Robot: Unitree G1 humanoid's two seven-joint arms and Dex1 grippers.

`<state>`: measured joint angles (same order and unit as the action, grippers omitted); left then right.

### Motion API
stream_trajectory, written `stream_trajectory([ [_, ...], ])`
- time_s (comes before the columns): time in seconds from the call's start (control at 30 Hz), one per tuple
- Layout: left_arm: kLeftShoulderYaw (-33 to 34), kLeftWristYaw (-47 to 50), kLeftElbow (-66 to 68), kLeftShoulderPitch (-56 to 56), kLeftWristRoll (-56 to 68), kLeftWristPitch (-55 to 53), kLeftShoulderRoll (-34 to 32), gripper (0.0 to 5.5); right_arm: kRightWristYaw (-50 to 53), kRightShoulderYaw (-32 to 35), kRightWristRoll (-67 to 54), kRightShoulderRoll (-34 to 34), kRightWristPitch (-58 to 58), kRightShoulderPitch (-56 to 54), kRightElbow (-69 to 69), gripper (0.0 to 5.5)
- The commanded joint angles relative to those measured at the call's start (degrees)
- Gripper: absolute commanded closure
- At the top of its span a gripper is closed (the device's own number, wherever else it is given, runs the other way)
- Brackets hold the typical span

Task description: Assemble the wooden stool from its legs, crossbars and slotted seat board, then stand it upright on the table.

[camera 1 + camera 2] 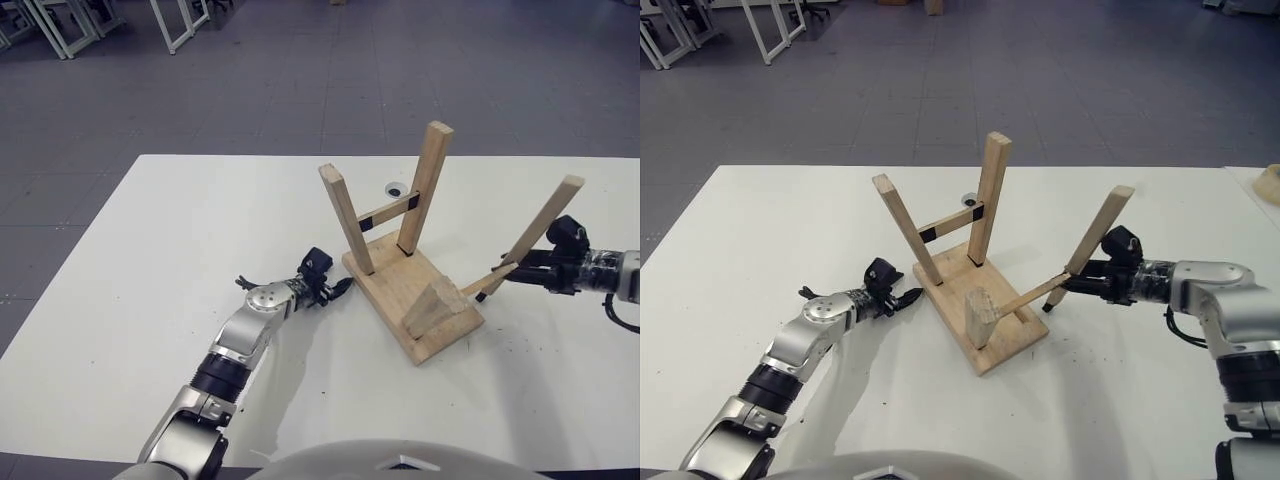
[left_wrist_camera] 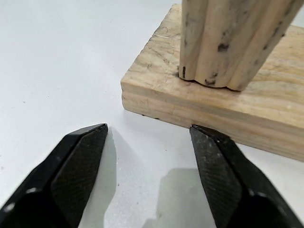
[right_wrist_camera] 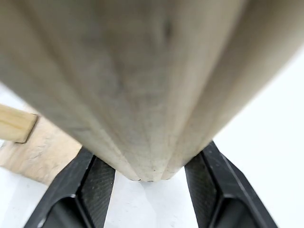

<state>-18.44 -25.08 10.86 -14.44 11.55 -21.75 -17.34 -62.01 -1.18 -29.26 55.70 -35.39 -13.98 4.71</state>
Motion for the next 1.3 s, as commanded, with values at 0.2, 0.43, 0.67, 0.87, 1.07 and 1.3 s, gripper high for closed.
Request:
stream_trajectory([
  [0.2,3.87,-1.12,17.9,-10.1,-4.2,10.23,5.38,2.28,2.15,2.75,-13.08,-5.71,-14.19,9.55,-20.71,3.48],
  [0.43,9.36,-0.48,20.43,-10.36,-5.05,13.81,3.46,2.28,7.09,7.17,-21.77,-8.06,-21.15,9.25,-31.13,3.48],
  [0.67,10.52,-4.43,7.26,0.85,-4.06,3.11,-2.17,2.28,19.34,7.77,-29.2,-14.22,-25.07,11.29,-38.94,3.48],
  [0.87,9.01,-6.67,1.4,3.75,-3.78,-1.75,-1.74,2.28,20.99,2.62,-20.8,-13.67,-20.71,10.59,-34.67,3.48],
  [1.07,8.33,-8.48,-13.25,10.07,-2.47,-9.49,-5.5,2.28,21.95,3.23,-17.71,-15.74,-18.6,10.39,-31.04,3.48],
  [1.3,7.84,-8.59,-25.36,13.56,-0.78,-16.43,-6.58,2.28,22.61,7.37,-23.15,-13.17,-22.28,11.08,-35.95,3.48],
])
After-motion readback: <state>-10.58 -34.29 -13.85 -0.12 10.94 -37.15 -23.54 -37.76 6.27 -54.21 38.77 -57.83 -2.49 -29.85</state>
